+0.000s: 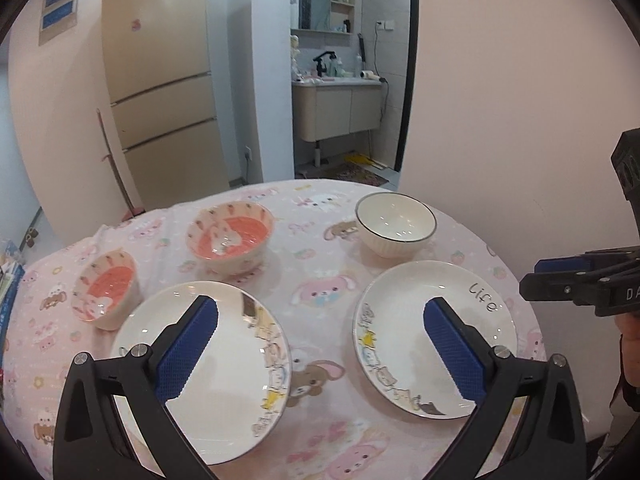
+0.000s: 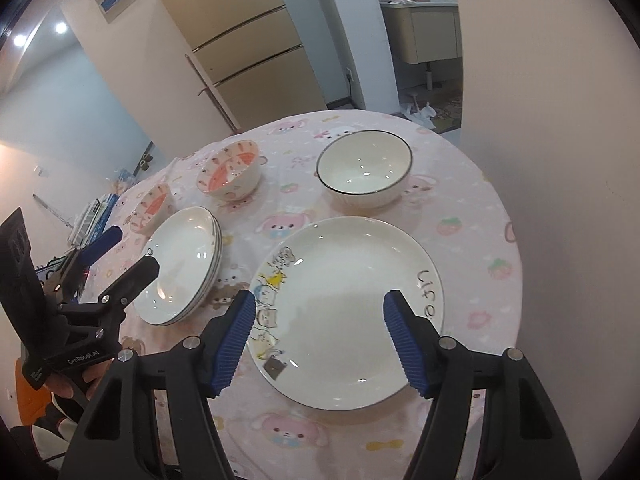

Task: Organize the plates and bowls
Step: 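Move both tools to the white plate with cat drawings, then close the left tool on the cat plate rim while the right tool grips its rim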

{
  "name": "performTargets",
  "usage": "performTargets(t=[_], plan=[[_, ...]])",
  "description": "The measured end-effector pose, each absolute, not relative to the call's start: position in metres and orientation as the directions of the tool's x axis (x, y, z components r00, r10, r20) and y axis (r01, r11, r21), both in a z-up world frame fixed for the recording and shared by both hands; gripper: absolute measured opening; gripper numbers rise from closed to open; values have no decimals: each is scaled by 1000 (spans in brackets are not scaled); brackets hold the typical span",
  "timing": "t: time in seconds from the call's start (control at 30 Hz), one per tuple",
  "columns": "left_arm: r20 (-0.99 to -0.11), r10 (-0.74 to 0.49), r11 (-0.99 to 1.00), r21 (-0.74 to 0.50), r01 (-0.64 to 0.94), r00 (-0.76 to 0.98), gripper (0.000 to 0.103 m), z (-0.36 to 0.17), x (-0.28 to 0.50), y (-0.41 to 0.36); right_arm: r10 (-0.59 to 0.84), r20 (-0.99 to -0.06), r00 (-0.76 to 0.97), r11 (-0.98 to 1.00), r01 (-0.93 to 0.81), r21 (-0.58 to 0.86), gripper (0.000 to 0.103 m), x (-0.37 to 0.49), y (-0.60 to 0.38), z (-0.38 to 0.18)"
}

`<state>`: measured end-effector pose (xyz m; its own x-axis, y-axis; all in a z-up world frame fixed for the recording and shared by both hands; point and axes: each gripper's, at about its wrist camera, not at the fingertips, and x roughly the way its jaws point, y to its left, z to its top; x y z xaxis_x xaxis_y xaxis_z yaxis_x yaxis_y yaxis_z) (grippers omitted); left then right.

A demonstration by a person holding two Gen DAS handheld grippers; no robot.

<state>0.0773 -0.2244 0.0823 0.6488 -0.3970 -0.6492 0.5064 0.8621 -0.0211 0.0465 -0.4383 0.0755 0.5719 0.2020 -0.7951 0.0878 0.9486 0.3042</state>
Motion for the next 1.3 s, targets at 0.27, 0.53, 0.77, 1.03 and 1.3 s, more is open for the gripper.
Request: performTargets(t=[0.27, 0.53, 0.77, 1.03, 1.3], plan=[[-683, -415, 841, -36, 540, 602, 102, 69, 80, -252, 193, -805, 562, 935, 144, 325, 69, 39, -470, 58], [-719, -414, 845, -76, 529, 559, 102, 42, 97, -258, 176, -829, 530, 932, 183, 314, 69, 45, -485, 33], [-756, -427, 834, -118, 540, 496, 102, 21, 111, -262, 190, -839, 509, 920, 207, 334, 69, 49, -495, 10], [-790, -455, 826, -203, 525, 410, 92, -4, 126, -262, 169, -863, 477, 908, 265, 324, 69, 56, -510, -11], [-817, -486, 796, -266, 544, 311, 58, -28, 137, -269, 190, -870, 455, 925, 215, 315, 56, 62, -507, -26]])
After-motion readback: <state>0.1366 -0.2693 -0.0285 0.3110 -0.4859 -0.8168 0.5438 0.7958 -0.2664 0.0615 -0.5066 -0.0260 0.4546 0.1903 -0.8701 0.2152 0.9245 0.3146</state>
